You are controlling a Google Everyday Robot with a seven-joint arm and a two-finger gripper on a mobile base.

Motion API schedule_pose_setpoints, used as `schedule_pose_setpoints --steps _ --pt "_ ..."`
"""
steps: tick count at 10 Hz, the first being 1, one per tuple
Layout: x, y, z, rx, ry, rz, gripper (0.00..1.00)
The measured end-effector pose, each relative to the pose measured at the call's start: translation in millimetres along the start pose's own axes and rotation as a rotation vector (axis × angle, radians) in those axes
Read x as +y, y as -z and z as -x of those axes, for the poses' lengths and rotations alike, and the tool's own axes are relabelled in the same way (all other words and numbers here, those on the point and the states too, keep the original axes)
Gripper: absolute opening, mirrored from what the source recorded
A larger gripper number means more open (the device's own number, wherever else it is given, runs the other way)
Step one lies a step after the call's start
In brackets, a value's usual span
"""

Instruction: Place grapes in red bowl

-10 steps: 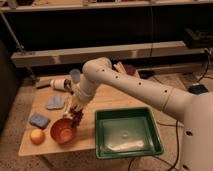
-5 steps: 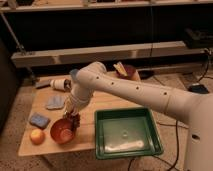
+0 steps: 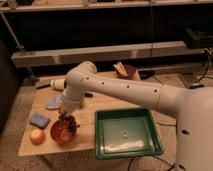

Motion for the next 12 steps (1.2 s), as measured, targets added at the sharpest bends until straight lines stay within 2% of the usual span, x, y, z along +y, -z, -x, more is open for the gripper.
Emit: schedule_pose_setpoints --steps 1,3,4,7,8,10,12 --pt "0 -3 -1 -0.003 -0.005 0.002 0.09" --pt "0 -7 -3 -0.017 -0.02 0.002 0.33" --pt "-1 -7 -1 -0.023 -0.021 0.0 0.41" --pt "-4 -7 11 -0.046 -0.008 0.0 0.71" --pt "-3 -6 16 -0.054 0.003 0.006 0.77" --pt "-2 -5 25 -0.072 0.018 0.03 0.8" --pt "-3 -6 26 -0.078 0.019 0.034 0.8"
